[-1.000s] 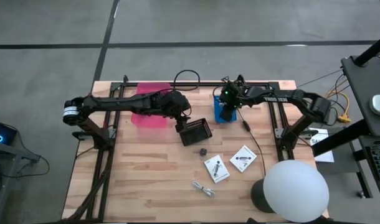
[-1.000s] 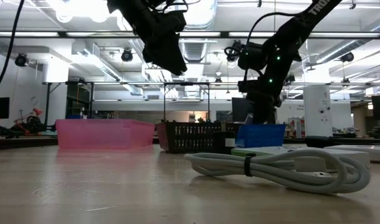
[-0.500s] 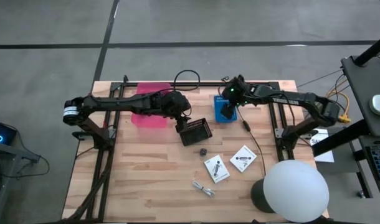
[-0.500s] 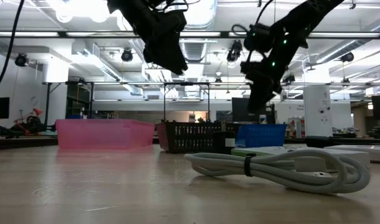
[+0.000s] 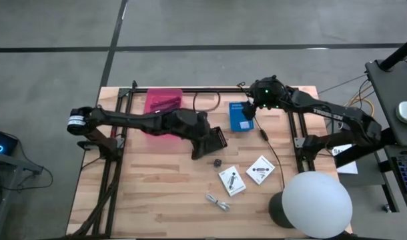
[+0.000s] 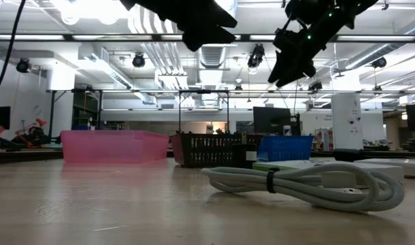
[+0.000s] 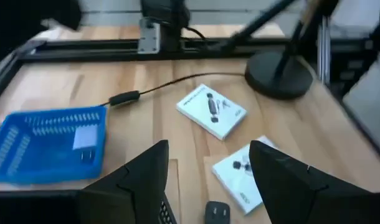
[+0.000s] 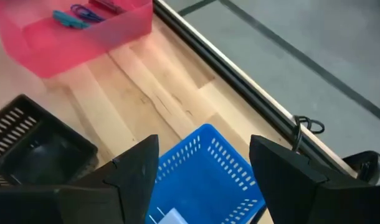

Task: Pick and place items into bin
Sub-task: Put the black charger adapter into the blue bin

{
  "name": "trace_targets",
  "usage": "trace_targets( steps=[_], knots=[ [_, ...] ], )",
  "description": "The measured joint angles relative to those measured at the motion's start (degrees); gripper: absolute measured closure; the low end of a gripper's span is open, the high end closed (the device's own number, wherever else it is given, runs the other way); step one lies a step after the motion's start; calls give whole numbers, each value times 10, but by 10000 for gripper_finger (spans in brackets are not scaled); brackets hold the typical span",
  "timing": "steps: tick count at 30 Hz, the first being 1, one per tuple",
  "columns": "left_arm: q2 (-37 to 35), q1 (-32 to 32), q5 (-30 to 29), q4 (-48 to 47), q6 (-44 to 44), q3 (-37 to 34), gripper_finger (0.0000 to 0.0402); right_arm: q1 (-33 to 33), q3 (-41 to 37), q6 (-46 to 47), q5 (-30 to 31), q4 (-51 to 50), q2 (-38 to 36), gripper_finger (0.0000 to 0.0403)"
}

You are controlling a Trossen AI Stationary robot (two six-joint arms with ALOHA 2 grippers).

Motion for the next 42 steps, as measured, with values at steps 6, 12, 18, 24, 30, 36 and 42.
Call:
trace_targets(
  steps=[6,12,18,24,30,36,42],
  knots=[
    [31,-29,-22,4,59,-1,194,1,0,4,0,0,-2,161],
    [87,-38,-21,7,60,0,194,4,-1,3,0,-1,-2,165],
    [141,-40,1,22,59,2,193,4,-2,3,0,-1,-2,167],
    [182,-40,4,24,60,17,157,4,-2,-4,0,-5,-1,161],
    [202,-40,19,22,59,26,97,4,-2,-8,0,-5,-1,164],
    [209,-40,23,12,59,21,84,4,-3,-9,0,-5,-1,167],
    [209,-37,19,13,60,15,84,4,-3,-9,0,-5,-1,166]
  ],
)
